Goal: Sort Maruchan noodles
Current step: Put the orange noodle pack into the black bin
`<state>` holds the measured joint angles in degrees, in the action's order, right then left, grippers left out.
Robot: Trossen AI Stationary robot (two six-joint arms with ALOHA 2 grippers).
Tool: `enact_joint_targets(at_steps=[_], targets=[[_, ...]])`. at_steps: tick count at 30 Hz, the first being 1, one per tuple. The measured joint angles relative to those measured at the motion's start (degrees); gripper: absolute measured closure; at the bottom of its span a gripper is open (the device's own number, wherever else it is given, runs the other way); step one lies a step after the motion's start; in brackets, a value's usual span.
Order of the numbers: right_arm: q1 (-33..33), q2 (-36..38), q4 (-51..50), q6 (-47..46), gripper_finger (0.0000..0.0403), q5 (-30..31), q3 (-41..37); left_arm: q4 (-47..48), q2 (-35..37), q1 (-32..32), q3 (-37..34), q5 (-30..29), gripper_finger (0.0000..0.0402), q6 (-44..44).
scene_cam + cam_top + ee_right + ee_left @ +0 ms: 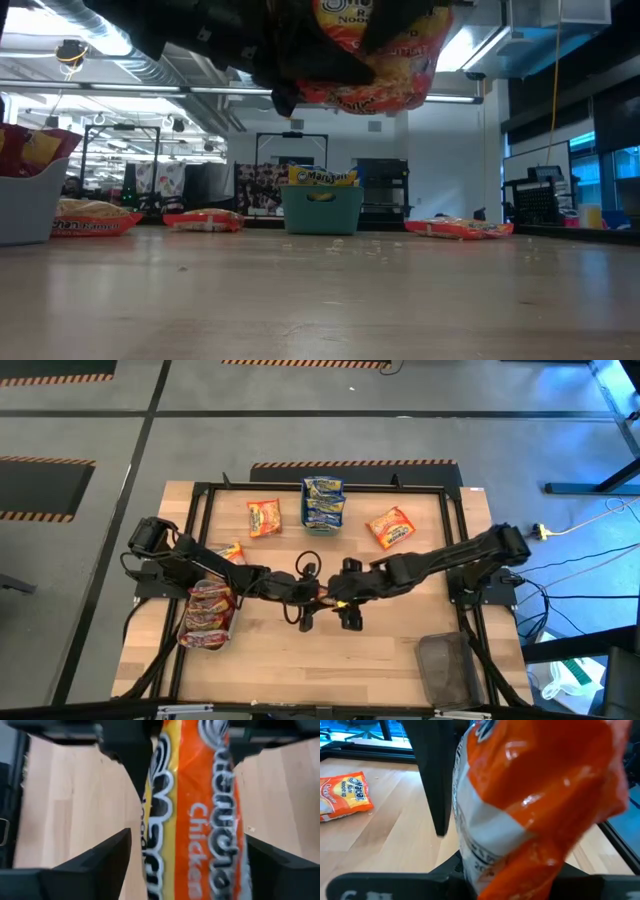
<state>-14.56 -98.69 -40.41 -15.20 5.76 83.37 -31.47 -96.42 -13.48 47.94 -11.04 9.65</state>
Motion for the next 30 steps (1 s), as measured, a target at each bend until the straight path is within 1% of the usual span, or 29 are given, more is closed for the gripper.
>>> enact_joint_targets(at_steps=[2,5,12,14,19,21,23,25,27,30], targets=[[0.08,-0.86,-0.40,-0.31,0.0127,-0.93,0.00,0.12,-0.04,-0.26,0.00,-0.04,0.0307,-0.05],[-0.02,-1.08,0.06,0.15,0.0166,-0.94,0.00,0.03,-0.04,-0.63,0.00,-0.23,0.0307,-0.20],[-0.03,-1.12,0.14,0.75,0.0310,-0.86,0.00,0.28,-0.05,-1.00,0.00,-1.51,0.0304,-0.28],[-0.03,-1.12,0.07,1.62,0.0336,-0.85,0.00,0.34,-0.07,-1.00,0.00,-1.39,0.0292,-1.01],[-0.03,-1.12,-0.09,2.59,0.0337,-0.45,0.00,0.49,0.12,-1.02,-0.02,-1.26,0.0242,-0.36],[-0.03,-1.12,0.25,3.08,0.0336,-0.14,0.00,2.66,1.38,-1.00,-0.02,-0.91,0.0229,1.39],[-0.03,-0.86,0.12,3.23,0.0333,-0.20,0.11,6.18,3.30,-0.94,0.04,0.47,0.0224,1.32],[-0.67,-0.27,-2.97,3.24,0.0334,-0.34,-0.08,9.98,5.45,-0.91,0.07,0.93,0.0223,1.20],[-1.59,0.61,-3.28,3.60,0.0338,0.04,-0.17,13.47,6.91,-1.09,0.15,1.33,0.0222,1.16],[-3.09,3.21,-4.75,3.51,0.0338,1.24,-1.09,15.50,8.37,-1.54,0.13,1.30,0.0222,0.56]])
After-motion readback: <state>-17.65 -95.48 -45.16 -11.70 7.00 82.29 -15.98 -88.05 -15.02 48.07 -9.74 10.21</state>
